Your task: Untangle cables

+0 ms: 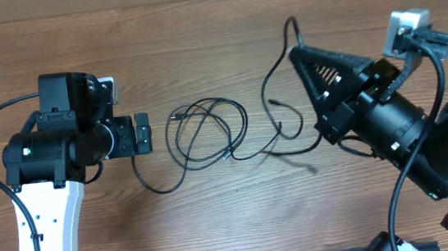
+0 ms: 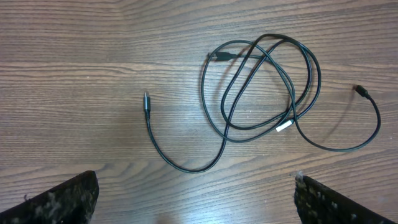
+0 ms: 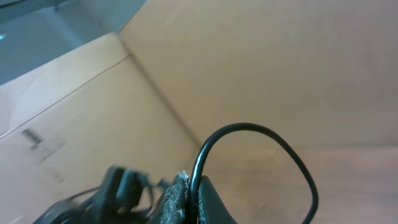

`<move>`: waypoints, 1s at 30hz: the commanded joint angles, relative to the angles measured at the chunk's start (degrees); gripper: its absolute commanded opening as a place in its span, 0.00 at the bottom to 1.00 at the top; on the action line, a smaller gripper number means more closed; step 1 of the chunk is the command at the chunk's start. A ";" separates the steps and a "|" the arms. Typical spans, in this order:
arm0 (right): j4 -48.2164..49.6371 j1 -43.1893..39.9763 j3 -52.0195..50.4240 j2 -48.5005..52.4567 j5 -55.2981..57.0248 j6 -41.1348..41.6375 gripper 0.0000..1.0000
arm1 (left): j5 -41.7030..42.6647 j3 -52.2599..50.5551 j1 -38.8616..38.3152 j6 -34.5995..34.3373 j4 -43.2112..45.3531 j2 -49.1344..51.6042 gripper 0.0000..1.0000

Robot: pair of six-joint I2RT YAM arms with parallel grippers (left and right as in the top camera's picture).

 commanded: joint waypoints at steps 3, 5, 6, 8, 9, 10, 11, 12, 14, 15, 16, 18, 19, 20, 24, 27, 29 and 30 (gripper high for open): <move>-2.58 -0.15 1.60 -0.20 23.63 -13.33 0.04 | 0.59 0.44 0.31 0.02 0.04 -0.48 1.00; -4.63 -0.15 1.60 -0.22 33.18 -15.63 0.04 | 0.59 0.44 0.31 0.02 0.04 -0.48 0.99; -6.08 -0.15 1.60 -0.22 39.67 -16.98 0.04 | 0.59 0.44 0.31 0.02 0.04 -0.48 0.99; -9.42 -0.15 1.60 -0.22 54.77 -17.66 0.04 | 0.59 0.44 0.28 0.02 0.04 -0.48 1.00; -10.86 -0.26 1.60 -0.22 61.35 -19.06 0.04 | 0.59 0.44 0.28 0.02 0.04 -0.48 1.00; -11.56 -0.79 1.60 -0.22 65.31 -21.11 0.04 | 0.59 0.44 0.31 0.02 0.04 -0.48 1.00; -11.69 -1.25 1.60 -0.22 66.66 -22.10 0.04 | 0.59 0.44 0.31 0.02 0.04 -0.48 1.00; -11.67 -2.95 1.60 -0.22 68.26 -23.65 0.04 | 0.59 0.44 0.31 0.02 0.04 -0.48 1.00; -11.89 -9.57 1.60 -0.28 66.01 -23.85 0.04 | 0.59 0.44 0.31 0.02 0.04 -0.48 1.00; -12.44 -14.01 1.60 -0.26 62.69 -23.85 0.04 | 0.59 0.44 0.31 0.02 0.04 -0.48 1.00; -12.85 -17.84 1.60 -0.26 59.67 -23.85 0.04 | 0.59 0.44 0.31 0.02 0.04 -0.48 1.00; -13.40 -27.65 1.57 0.22 52.50 -23.82 0.04 | 0.59 0.44 0.31 0.02 0.04 -0.48 1.00; -13.68 -33.55 1.57 0.94 49.20 -23.54 0.04 | 0.59 0.44 0.31 0.02 0.04 -0.48 1.00; -13.97 -36.87 1.57 1.42 47.23 -23.37 0.04 | 0.59 0.44 0.28 0.02 0.04 -0.48 1.00; -18.56 -60.63 1.57 7.19 29.18 -15.98 0.04 | 0.59 0.44 0.31 0.02 0.04 -0.48 1.00; -21.68 -77.96 1.57 13.81 6.51 -7.91 0.04 | 0.59 0.44 0.31 0.02 0.04 -0.48 1.00; -22.69 -85.55 1.57 18.51 -4.07 -4.59 0.04 | 0.59 0.44 0.28 0.02 0.04 -0.48 1.00; -23.43 -88.98 1.57 21.22 -8.28 -3.08 0.04 | 0.59 0.44 0.31 0.02 0.04 -0.48 1.00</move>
